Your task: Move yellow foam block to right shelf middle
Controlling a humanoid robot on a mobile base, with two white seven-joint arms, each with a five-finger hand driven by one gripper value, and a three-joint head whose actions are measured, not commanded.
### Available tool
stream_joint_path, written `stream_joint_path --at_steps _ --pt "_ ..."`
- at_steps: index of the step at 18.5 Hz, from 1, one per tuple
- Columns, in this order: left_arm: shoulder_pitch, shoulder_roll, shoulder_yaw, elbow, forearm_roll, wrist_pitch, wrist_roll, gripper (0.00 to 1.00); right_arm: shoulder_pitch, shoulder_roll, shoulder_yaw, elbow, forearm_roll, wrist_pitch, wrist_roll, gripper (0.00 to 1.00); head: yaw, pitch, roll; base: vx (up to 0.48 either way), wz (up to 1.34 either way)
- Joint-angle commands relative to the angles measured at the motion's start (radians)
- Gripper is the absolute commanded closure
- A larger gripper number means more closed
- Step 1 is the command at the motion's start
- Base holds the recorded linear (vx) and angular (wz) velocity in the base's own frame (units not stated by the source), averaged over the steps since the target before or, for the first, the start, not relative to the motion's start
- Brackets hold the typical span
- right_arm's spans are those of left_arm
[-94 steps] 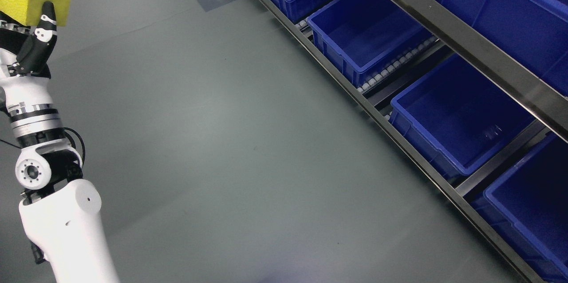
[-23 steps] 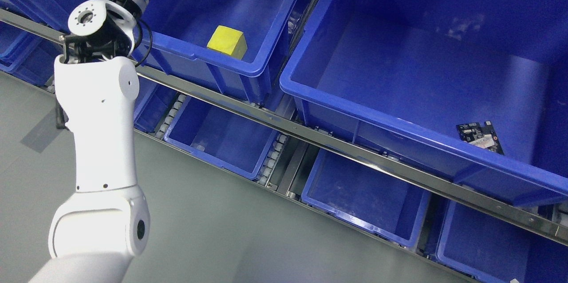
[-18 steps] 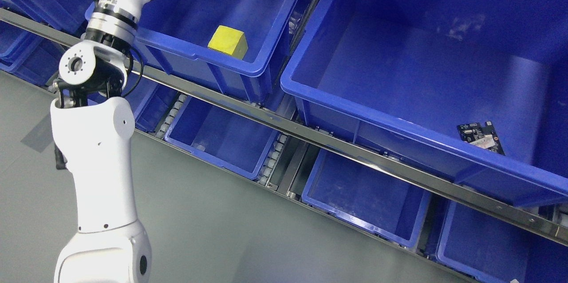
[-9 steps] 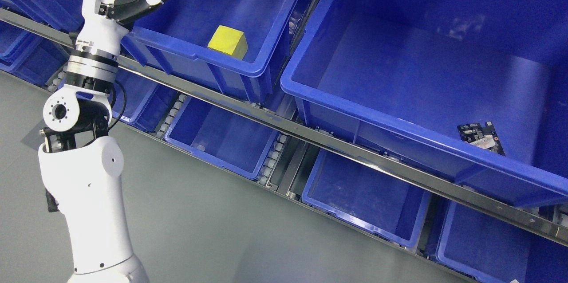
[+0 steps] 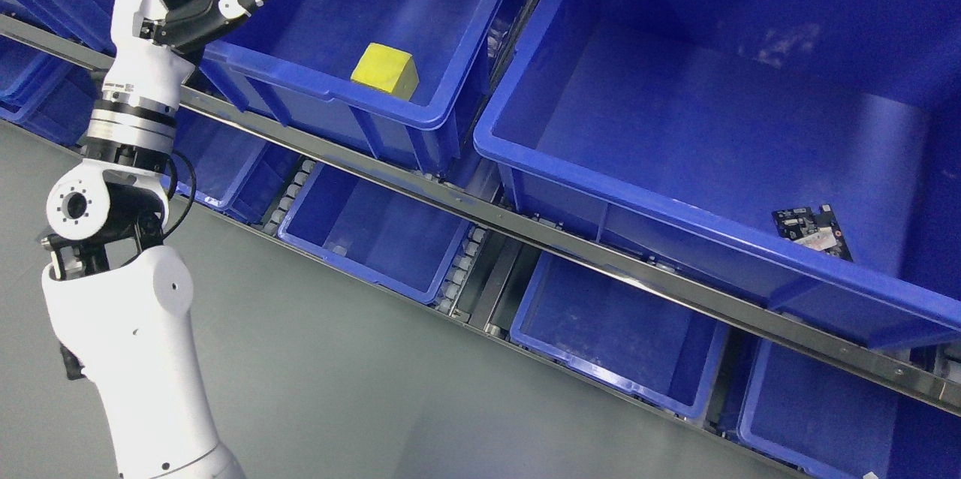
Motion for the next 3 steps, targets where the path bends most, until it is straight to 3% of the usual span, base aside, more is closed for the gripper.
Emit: stream_joint_path --at_steps 1,3 --pt "0.006 0.017 0.028 -0.041 0.0 0.012 -0.004 0.0 -0.002 -0.017 0.0 -0.017 0.0 0.0 0.001 0.0 0.0 0.0 0.0 0.0 0.0" --pt "0.006 0.017 0.025 -0.041 0.002 0.012 -0.004 0.0 -0.002 -0.017 0.0 -0.017 0.0 0.0 0.001 0.0 0.0 0.0 0.0 0.0 0.0"
